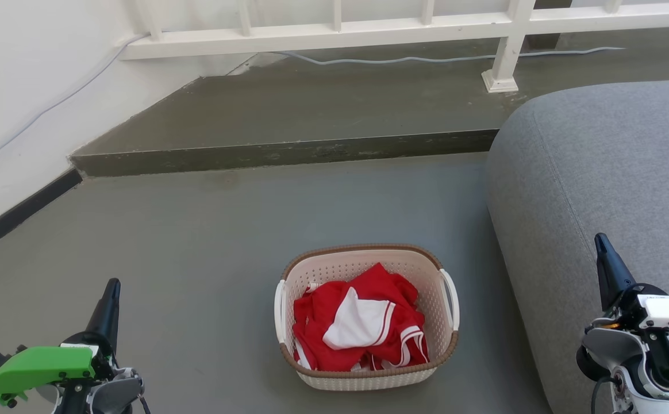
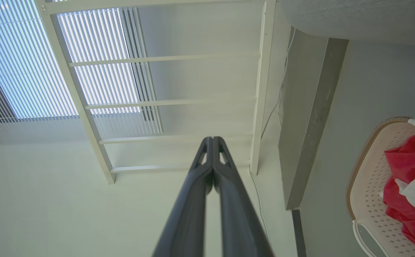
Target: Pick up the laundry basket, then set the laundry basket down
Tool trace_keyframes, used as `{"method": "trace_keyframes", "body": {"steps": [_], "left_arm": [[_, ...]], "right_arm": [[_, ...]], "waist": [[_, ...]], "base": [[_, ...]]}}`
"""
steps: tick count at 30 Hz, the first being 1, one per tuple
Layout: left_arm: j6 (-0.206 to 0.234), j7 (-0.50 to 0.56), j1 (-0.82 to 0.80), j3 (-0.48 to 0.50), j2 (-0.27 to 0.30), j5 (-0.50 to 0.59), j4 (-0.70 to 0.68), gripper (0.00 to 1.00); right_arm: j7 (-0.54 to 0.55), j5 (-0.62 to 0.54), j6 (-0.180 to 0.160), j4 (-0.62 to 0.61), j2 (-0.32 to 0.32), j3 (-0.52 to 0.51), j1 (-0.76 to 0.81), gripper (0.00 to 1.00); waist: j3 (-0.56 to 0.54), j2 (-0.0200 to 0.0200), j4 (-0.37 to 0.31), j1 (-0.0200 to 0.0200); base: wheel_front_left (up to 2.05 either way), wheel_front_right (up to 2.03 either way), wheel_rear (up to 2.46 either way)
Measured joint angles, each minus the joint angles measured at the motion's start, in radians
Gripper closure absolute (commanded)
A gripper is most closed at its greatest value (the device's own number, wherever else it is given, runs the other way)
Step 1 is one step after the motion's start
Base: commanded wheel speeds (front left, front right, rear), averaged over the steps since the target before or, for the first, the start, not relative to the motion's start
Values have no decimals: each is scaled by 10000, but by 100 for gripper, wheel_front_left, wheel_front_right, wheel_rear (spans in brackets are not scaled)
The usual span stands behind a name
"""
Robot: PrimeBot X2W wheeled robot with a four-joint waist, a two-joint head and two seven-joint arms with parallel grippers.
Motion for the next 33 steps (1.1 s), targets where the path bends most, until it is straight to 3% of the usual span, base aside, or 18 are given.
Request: {"method": "trace_keyframes", "body": {"steps": [33], "left_arm": [[0,0,0,4,-13,0,-8,100]], "right_arm": [[0,2,52,-25,4,-8,-11,100]], "waist": [[1,0,0,0]], "base": [[0,0,0]]}}
